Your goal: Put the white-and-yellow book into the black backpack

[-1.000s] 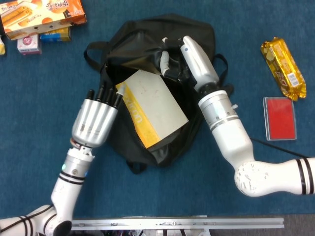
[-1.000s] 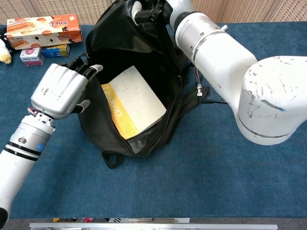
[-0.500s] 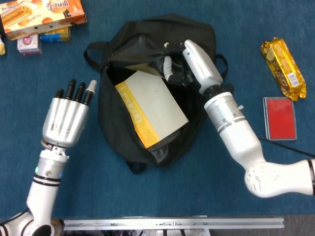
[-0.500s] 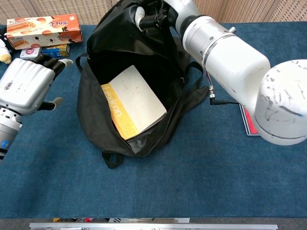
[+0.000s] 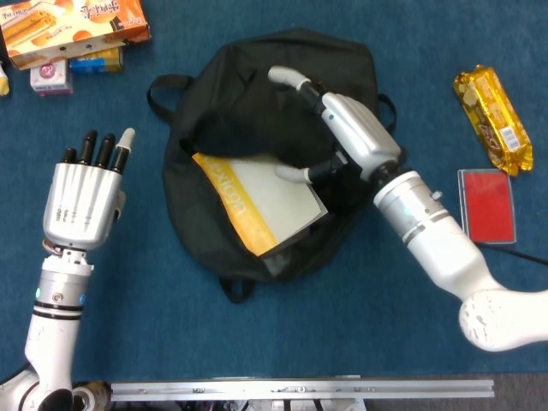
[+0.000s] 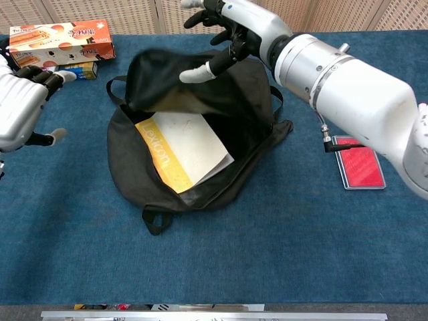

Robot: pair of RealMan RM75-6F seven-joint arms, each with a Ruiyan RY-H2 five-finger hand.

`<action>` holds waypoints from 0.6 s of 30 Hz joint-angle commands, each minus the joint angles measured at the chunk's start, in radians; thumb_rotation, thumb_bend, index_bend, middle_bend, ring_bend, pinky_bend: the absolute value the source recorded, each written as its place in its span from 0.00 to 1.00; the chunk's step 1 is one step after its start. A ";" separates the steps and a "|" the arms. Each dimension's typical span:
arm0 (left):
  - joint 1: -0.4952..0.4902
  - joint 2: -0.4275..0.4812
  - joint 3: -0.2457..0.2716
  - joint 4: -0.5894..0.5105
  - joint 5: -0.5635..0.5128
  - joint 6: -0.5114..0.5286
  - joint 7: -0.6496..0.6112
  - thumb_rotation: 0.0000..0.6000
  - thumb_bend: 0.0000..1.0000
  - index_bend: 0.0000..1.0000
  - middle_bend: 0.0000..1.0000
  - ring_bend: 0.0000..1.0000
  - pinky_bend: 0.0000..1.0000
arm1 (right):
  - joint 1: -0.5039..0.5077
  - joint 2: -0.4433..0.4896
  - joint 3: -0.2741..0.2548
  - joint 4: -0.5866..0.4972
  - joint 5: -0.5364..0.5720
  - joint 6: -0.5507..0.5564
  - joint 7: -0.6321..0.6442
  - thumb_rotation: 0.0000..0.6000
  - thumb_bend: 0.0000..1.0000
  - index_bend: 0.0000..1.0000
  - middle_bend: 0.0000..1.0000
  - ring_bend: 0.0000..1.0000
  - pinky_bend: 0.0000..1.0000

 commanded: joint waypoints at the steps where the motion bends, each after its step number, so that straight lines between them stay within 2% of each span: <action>1: 0.002 0.006 -0.003 -0.004 -0.005 0.000 -0.004 1.00 0.20 0.17 0.30 0.23 0.50 | -0.006 0.022 -0.012 -0.009 -0.017 -0.014 0.007 1.00 0.00 0.02 0.12 0.02 0.11; 6: 0.003 0.021 -0.013 -0.016 -0.016 0.002 -0.009 1.00 0.20 0.17 0.29 0.23 0.50 | -0.023 0.066 -0.028 -0.022 -0.057 -0.030 0.028 1.00 0.00 0.01 0.12 0.01 0.10; 11: 0.012 0.041 -0.010 -0.016 -0.003 0.017 -0.058 1.00 0.20 0.17 0.29 0.23 0.50 | -0.079 0.127 -0.078 -0.018 -0.153 0.006 0.036 1.00 0.00 0.02 0.16 0.04 0.12; 13: 0.017 0.050 -0.006 -0.012 0.006 0.023 -0.093 1.00 0.20 0.17 0.30 0.23 0.50 | -0.118 0.151 -0.103 -0.017 -0.205 0.033 0.055 1.00 0.07 0.10 0.22 0.09 0.19; 14: 0.018 0.055 -0.005 -0.011 0.011 0.025 -0.109 1.00 0.20 0.18 0.30 0.23 0.50 | -0.135 0.161 -0.114 -0.014 -0.233 0.049 0.062 1.00 0.13 0.15 0.26 0.13 0.24; 16: 0.022 0.066 -0.001 -0.015 0.018 0.026 -0.151 1.00 0.20 0.18 0.30 0.23 0.50 | -0.169 0.182 -0.141 0.000 -0.291 0.082 0.064 1.00 0.27 0.31 0.35 0.23 0.35; 18: 0.028 0.084 0.005 -0.024 0.025 0.026 -0.201 1.00 0.20 0.19 0.30 0.23 0.50 | -0.206 0.209 -0.173 0.017 -0.348 0.112 0.066 1.00 0.34 0.43 0.40 0.30 0.45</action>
